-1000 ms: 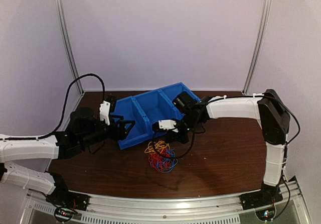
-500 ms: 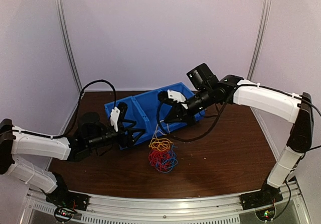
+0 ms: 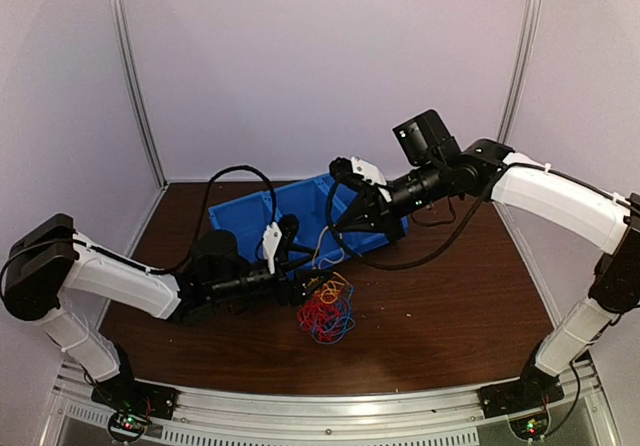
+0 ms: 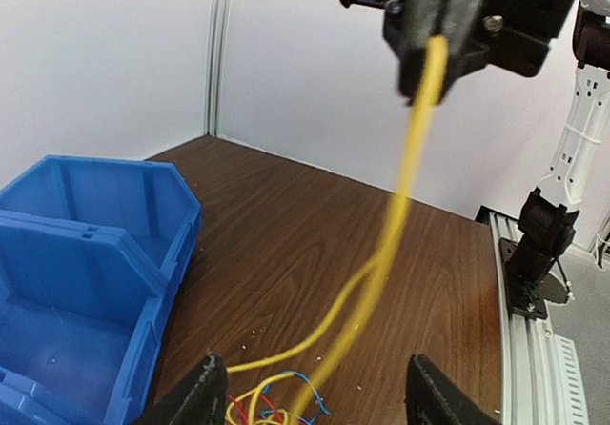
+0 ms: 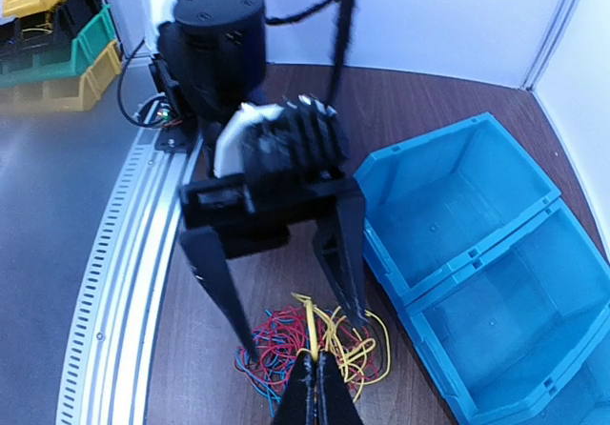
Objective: Untangle the cables
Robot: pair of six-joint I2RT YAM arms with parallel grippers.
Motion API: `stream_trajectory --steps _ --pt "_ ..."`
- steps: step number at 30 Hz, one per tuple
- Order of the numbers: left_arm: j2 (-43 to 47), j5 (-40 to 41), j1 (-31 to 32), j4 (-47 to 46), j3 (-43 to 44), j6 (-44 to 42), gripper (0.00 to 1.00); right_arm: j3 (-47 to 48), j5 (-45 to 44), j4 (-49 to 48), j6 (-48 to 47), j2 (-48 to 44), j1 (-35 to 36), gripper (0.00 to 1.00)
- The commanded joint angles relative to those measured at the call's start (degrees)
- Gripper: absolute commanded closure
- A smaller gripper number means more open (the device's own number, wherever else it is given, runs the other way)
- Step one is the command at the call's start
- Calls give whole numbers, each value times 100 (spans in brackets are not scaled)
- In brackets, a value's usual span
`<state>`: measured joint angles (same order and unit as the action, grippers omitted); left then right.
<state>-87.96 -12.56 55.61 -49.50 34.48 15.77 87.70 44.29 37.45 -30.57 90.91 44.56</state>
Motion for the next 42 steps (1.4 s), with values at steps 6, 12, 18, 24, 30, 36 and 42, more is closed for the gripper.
stream_trajectory --steps 6,12,18,24,30,36,42 --pt "-1591 167 10 -1495 1004 -134 55 735 1790 794 -133 -690 -619 100" --pt "-2425 -155 10 -1668 1433 98 70 1316 2382 407 383 -958 -1446 100" --pt "-2615 -177 10 -1822 1249 399 73 2211 1968 258 756 -980 -1855 100" --pt "-2687 -180 10 -1902 1043 500 78 2830 1897 -427 1690 -929 -2202 100" --pt "-2328 -185 19 -1935 797 514 77 2415 1927 -505 1720 -1091 -2298 100" --pt "-1314 37 18 -1502 254 440 52 1707 1770 -168 1285 -1310 -2294 100" --pt "-202 73 19 253 695 181 38 405 1516 -250 933 -1610 -2294 100"
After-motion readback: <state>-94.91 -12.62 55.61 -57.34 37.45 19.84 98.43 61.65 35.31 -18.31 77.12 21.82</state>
